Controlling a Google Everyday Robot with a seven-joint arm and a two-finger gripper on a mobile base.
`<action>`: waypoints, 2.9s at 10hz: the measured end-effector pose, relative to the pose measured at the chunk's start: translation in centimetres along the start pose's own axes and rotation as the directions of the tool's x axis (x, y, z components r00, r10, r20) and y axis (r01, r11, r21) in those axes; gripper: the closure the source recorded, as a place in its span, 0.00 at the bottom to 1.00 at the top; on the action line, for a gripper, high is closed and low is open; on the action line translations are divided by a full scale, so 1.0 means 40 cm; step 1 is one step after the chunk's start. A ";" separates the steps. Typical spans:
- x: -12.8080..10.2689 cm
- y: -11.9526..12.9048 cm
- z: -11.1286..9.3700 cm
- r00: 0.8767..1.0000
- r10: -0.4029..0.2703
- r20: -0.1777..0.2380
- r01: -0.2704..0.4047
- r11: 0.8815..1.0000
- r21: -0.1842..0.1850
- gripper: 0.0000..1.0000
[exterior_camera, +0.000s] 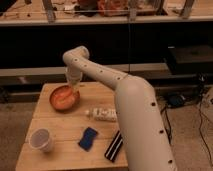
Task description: Place the pepper in the ceramic bowl
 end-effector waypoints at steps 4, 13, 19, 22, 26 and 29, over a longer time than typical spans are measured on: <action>-0.002 -0.003 0.005 1.000 -0.004 0.000 0.004 1.000 0.000 1.00; -0.007 -0.011 0.010 1.000 -0.012 0.001 0.012 1.000 0.001 1.00; -0.009 -0.014 0.014 1.000 -0.017 0.002 0.017 1.000 0.001 1.00; -0.010 -0.016 0.018 1.000 -0.019 0.002 0.019 1.000 0.001 0.92; -0.011 -0.018 0.019 1.000 -0.022 0.003 0.022 1.000 0.001 0.78; -0.012 -0.019 0.021 1.000 -0.025 0.003 0.025 1.000 0.002 0.78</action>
